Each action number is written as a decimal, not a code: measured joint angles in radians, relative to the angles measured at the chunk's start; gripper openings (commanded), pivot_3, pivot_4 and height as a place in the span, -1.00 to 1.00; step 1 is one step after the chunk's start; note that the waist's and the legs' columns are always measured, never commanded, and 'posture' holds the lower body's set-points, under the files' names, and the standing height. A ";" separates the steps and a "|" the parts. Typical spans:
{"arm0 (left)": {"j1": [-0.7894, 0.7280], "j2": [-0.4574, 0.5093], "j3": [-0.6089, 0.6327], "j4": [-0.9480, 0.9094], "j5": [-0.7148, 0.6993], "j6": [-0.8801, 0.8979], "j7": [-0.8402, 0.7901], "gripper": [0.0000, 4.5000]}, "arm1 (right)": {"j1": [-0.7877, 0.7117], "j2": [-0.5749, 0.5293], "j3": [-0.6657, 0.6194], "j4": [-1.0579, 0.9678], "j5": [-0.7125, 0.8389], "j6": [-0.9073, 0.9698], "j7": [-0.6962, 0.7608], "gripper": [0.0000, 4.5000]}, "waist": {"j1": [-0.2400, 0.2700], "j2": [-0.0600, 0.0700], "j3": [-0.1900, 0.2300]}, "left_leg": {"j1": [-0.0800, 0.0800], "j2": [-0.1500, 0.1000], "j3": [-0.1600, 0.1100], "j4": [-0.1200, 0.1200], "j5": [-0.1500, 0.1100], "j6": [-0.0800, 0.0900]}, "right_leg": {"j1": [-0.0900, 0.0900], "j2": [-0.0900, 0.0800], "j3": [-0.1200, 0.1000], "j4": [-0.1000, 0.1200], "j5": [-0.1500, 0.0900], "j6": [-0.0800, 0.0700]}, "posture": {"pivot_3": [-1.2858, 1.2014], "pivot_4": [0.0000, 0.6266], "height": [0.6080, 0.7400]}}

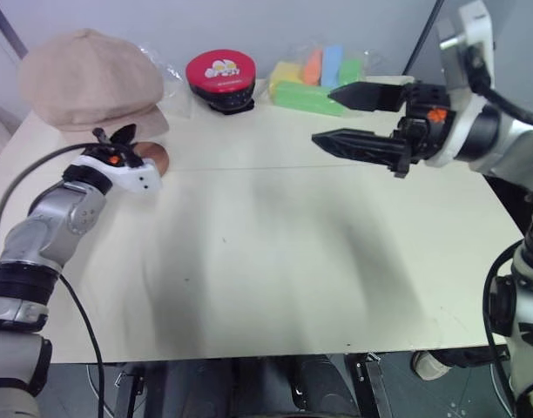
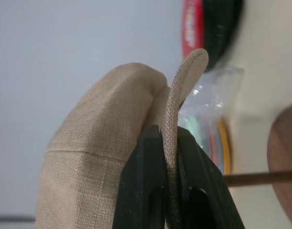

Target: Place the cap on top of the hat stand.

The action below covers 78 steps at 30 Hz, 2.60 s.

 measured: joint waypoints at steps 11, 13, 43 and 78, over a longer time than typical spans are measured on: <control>-0.040 0.135 0.088 0.168 -0.357 -0.488 -0.239 -0.96 | 0.004 -0.019 0.049 0.047 -0.046 -0.059 0.039 1.00 | 0.003 0.000 0.000 | 0.000 0.000 0.001 0.000 0.000 0.000 | 0.001 0.000 0.000 0.000 0.000 0.000 | 0.03 -0.52 1.00; -0.091 0.155 0.085 0.254 -0.386 -0.570 -0.306 -0.96 | 0.004 -0.024 0.063 0.052 -0.055 -0.064 0.047 1.00 | 0.003 0.000 0.000 | 0.000 -0.001 0.001 0.001 0.000 0.000 | 0.001 0.000 0.000 -0.001 0.000 0.000 | 0.03 -0.52 1.00; -0.190 0.309 0.015 0.708 -0.027 -0.895 -0.052 0.96 | 0.020 -0.056 0.077 0.091 -0.135 -0.081 0.063 1.00 | -0.002 0.000 0.000 | 0.000 -0.001 0.002 0.001 0.000 0.000 | 0.000 0.001 0.000 0.000 0.000 0.000 | 0.03 -0.52 1.00; 0.911 0.113 1.250 -0.696 -1.596 1.141 -0.789 0.96 | -0.082 -0.150 0.159 0.480 -0.284 -0.260 0.406 1.00 | -0.005 0.003 0.002 | 0.005 0.004 0.004 0.000 -0.001 0.001 | 0.004 0.003 0.000 -0.002 0.000 -0.002 | 0.03 -0.52 1.00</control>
